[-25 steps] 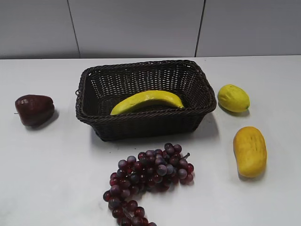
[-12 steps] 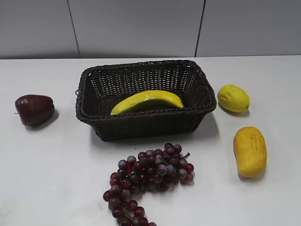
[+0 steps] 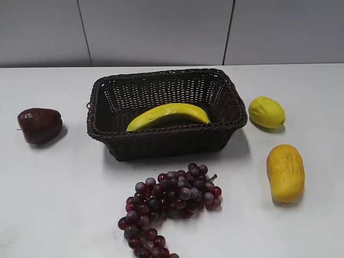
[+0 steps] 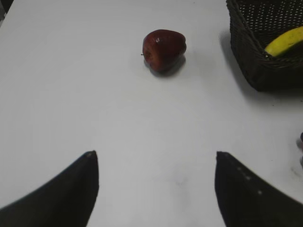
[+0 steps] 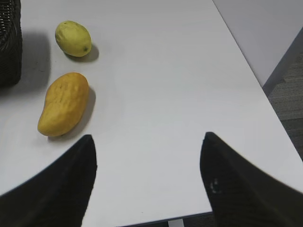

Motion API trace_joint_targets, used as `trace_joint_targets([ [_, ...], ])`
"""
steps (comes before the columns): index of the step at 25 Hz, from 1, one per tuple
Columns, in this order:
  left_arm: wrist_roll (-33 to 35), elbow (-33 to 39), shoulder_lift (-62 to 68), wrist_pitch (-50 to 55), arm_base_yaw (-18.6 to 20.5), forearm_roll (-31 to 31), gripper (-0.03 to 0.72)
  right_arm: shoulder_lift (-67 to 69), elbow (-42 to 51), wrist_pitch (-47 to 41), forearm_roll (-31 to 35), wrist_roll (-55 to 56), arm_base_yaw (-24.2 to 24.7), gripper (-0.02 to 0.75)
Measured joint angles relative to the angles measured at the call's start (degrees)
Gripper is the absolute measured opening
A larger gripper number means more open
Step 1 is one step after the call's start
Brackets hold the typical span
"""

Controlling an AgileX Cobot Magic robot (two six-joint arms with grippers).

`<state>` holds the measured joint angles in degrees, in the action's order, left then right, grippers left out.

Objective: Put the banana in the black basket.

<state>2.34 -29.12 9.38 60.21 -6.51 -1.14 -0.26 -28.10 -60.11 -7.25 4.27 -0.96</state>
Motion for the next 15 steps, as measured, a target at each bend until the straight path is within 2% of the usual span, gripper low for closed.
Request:
trace_joint_targets([
  [7, 0.00, 0.00, -0.79, -0.05, 3.50, -0.11, 0.540, 0.00, 0.00, 0.00, 0.00, 0.00, 0.00, 0.551],
  [15, 0.00, 0.06, -9.42, -0.06, 6.93, -0.18, 0.531, 0.00, 0.00, 0.00, 0.00, 0.00, 0.00, 0.551],
])
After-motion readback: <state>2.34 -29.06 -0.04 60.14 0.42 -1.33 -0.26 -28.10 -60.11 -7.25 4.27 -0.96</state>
